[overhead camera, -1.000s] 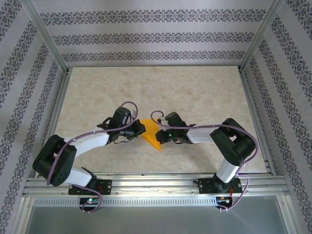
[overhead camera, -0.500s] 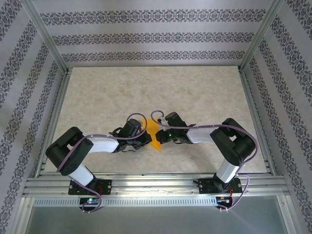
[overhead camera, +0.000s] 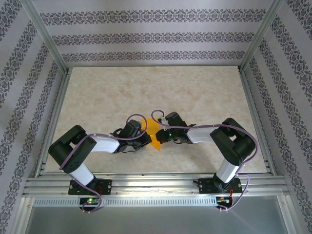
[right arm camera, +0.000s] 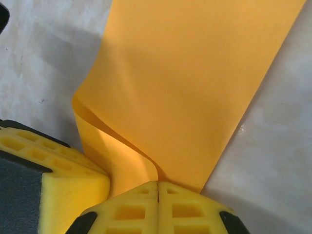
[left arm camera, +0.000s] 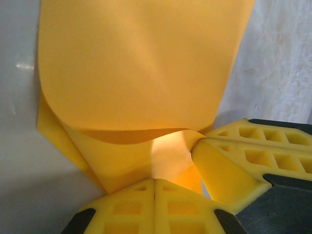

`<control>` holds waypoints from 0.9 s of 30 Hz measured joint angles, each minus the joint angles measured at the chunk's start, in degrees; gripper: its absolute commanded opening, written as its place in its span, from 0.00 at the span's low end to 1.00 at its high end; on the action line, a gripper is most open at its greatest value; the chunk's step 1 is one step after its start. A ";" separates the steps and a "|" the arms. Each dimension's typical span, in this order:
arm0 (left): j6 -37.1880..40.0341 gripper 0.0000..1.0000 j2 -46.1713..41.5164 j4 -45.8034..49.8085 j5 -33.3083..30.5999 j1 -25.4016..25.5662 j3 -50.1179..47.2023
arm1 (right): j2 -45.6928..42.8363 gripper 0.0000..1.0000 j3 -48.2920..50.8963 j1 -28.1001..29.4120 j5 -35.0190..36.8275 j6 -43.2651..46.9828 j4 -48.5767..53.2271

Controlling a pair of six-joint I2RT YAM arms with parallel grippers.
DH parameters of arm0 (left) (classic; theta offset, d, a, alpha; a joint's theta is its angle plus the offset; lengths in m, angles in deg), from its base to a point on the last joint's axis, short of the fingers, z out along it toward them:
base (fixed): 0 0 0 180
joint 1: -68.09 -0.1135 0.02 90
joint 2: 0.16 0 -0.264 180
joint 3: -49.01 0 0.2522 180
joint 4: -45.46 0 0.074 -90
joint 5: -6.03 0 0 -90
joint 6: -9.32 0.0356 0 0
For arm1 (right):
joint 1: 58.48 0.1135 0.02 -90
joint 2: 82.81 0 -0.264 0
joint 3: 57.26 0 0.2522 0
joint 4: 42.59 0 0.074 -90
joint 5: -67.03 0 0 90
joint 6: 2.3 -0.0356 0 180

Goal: Fold a paper plane with a square sheet of paper (pick it up from the middle)

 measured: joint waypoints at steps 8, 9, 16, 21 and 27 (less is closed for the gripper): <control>-0.20 0.00 0.02 -0.63 0.02 0.00 -0.26 | -0.02 0.06 -0.79 0.00 0.00 0.00 1.53; -0.20 0.00 0.02 -0.63 0.02 0.00 -0.26 | -0.11 0.12 -1.11 0.00 -0.02 -0.04 2.32; -0.17 0.00 0.02 -0.55 0.07 0.00 -0.22 | -7.69 0.34 -1.49 -4.04 -2.80 -2.91 9.35; -0.11 0.00 0.02 -0.39 0.07 0.00 -0.11 | -13.68 0.20 -0.79 -5.90 -10.60 -6.64 9.79; -0.11 0.00 0.13 0.02 0.07 0.00 0.15 | -11.17 0.06 -1.27 -1.73 -16.22 -10.49 11.30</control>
